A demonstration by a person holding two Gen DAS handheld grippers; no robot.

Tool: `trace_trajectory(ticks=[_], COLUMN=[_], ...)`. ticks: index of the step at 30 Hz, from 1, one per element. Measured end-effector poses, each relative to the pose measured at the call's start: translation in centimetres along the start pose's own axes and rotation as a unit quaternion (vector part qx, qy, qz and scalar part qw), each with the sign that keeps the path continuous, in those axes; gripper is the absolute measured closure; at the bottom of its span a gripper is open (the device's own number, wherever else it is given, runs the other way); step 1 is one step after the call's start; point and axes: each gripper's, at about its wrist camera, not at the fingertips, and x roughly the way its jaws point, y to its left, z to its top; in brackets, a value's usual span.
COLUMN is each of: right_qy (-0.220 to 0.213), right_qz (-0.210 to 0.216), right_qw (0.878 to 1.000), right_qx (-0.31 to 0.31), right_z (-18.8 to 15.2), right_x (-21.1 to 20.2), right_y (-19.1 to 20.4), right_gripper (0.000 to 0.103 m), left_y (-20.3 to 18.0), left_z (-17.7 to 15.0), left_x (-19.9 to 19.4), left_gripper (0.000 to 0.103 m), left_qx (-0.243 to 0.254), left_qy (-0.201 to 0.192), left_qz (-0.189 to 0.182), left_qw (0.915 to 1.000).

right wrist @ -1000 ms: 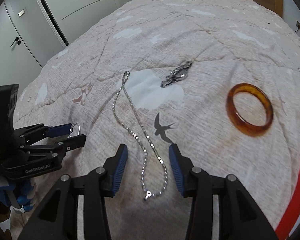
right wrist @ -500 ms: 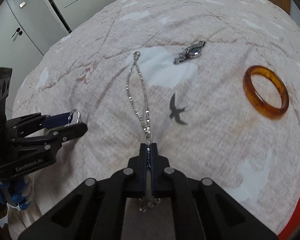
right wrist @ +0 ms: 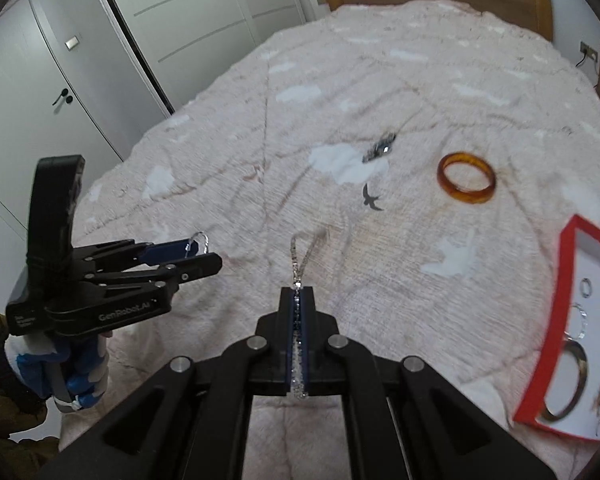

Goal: Organize jewelry
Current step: 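Carry hoop into red box and open left tool while right tool drops necklace there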

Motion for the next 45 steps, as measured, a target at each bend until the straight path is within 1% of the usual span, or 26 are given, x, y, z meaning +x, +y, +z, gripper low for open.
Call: trace_trajectory(ticks=[7,12,17,23,29,31,35,38,42,45], right_qy=[-0.066,-0.108,-0.147,-0.171,-0.168,-0.163,-0.152,-0.147,-0.141,-0.137], right_qz=[-0.019,-0.038,-0.066,-0.107,-0.147,-0.152,-0.161,-0.166,-0.17,-0.173], right_qw=[0.998,0.993,0.986,0.977,0.97,0.969,0.968,0.967,0.965,0.964], right_qx=[0.004,0.018,0.037,0.066,0.095,0.104,0.121,0.128,0.142,0.145], right_z=[-1.0,-2.0,-2.8,-4.1,-4.8,-5.0,-5.0,-5.1,-4.4,-3.9], right_x=[-8.0,-12.7,-17.1,-20.7,-21.4,-21.2,-19.7,-18.8,-17.1,-16.0], right_y=[1.2,0.7,-1.6,-6.2,-11.9,-13.6,-17.9,-20.3,-24.3,-26.3], right_gripper=[0.1,0.1,0.1,0.1,0.1,0.1,0.1,0.1,0.1,0.1], left_y=[-3.5,-6.9,-11.0,-16.8,-22.5,-24.2,-27.7,-29.8,-32.4,-33.9], left_z=[-0.1,-0.2,0.0,0.5,1.6,2.0,2.7,3.4,4.3,5.0], left_x=[-4.8,-7.2,-8.0,-7.2,-4.4,-3.1,0.1,2.7,6.0,8.3], left_gripper=[0.064,0.064,0.064,0.064,0.064,0.064,0.064,0.064,0.064,0.064], left_qx=[0.031,0.061,0.089,0.134,0.172,0.183,0.2,0.208,0.22,0.223], left_qy=[-0.036,-0.052,-0.057,-0.051,-0.032,-0.024,-0.004,0.011,0.027,0.036], left_qz=[-0.016,-0.032,-0.053,-0.074,-0.094,-0.099,-0.108,-0.11,-0.109,-0.107], left_qw=[0.9987,0.9963,0.993,0.9869,0.9802,0.9777,0.9737,0.9718,0.9691,0.9682])
